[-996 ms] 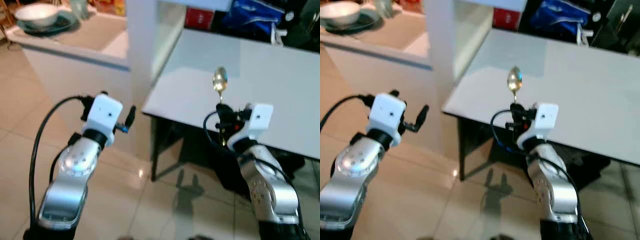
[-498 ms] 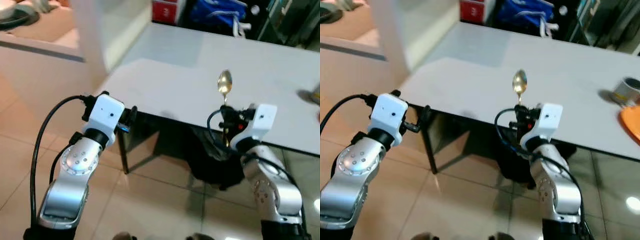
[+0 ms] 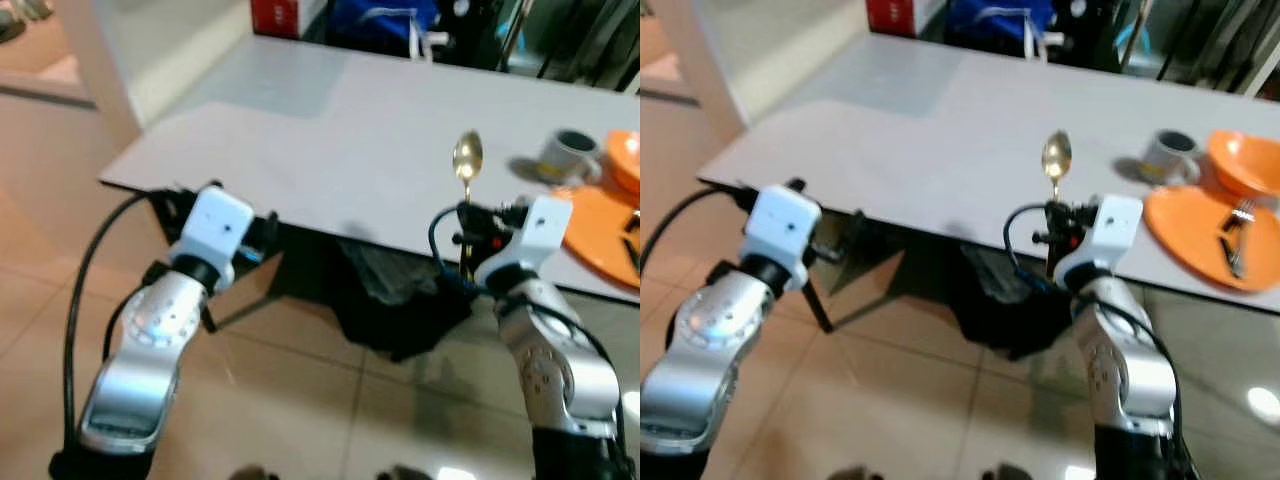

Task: Setting the table

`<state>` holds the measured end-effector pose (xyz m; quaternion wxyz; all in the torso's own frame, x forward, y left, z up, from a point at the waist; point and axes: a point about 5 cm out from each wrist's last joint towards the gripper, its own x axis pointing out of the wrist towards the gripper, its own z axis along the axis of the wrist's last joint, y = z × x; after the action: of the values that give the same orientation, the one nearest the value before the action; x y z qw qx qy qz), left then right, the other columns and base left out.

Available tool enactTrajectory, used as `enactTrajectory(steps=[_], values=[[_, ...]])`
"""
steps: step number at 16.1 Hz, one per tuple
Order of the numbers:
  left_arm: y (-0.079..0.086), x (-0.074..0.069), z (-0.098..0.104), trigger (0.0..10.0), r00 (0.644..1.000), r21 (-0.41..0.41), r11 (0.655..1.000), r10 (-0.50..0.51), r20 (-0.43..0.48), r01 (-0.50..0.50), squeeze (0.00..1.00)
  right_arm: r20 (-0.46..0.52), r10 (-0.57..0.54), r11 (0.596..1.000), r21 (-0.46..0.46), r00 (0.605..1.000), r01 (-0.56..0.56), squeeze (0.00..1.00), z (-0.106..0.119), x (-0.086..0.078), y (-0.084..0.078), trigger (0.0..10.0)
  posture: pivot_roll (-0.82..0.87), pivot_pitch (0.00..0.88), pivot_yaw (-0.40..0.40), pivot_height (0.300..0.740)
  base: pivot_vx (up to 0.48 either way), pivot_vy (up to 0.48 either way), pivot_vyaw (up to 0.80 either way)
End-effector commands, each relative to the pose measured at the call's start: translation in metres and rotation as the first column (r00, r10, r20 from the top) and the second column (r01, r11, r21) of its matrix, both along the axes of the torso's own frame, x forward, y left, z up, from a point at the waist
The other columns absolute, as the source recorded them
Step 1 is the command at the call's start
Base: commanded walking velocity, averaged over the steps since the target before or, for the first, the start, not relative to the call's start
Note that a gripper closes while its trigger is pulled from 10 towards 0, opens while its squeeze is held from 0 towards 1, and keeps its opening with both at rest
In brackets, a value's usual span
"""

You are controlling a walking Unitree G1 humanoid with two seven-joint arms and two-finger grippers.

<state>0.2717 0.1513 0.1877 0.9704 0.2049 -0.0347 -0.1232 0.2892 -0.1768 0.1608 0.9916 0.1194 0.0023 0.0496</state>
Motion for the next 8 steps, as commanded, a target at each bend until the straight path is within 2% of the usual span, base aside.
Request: enactTrajectory(steps=[1,2,3,4,6,8], values=[[-0.005,0.000,0.002,10.0,1.000,-0.002,1.000,-0.017,0.008,0.017,0.00,-0.035,-0.020,1.000,-0.016,0.999,0.020,0.00,-0.002,0.000,-0.005,10.0,-0.01,0.069,0.005,0.740,0.000,-0.480,0.00],[-0.005,0.001,0.002,10.0,1.000,-0.005,1.000,-0.014,0.008,0.014,0.00,-0.048,-0.019,1.000,-0.021,0.999,0.018,0.00,-0.003,0.000,-0.004,10.0,-0.01,0.067,0.004,0.740,0.000,-0.480,0.00],[-0.005,0.002,0.004,10.0,1.000,-0.047,0.999,0.000,0.010,0.000,0.00,-0.073,-0.012,0.999,-0.037,0.997,0.009,0.00,-0.005,0.002,-0.003,10.0,-0.01,0.066,0.005,0.740,0.000,-0.480,0.00],[-0.006,0.004,0.005,10.0,1.000,-0.119,0.993,0.016,-0.005,-0.017,0.00,-0.075,-0.017,0.998,-0.058,0.997,0.013,0.00,-0.004,0.003,-0.001,10.0,-0.01,0.066,0.004,0.740,0.000,0.000,0.00],[-0.008,0.005,0.001,10.0,0.999,-0.092,0.996,-0.011,-0.036,0.007,0.00,-0.065,-0.006,0.998,-0.058,0.998,0.003,0.00,-0.001,0.005,0.003,10.0,-0.01,0.062,0.006,0.740,0.000,0.000,0.00],[-0.010,0.004,0.003,10.0,0.999,-0.123,0.992,-0.040,-0.019,0.038,0.00,-0.089,0.005,0.999,-0.053,0.996,-0.009,0.00,-0.002,0.006,0.005,10.0,-0.01,0.058,0.006,0.740,0.141,0.000,-0.20]])
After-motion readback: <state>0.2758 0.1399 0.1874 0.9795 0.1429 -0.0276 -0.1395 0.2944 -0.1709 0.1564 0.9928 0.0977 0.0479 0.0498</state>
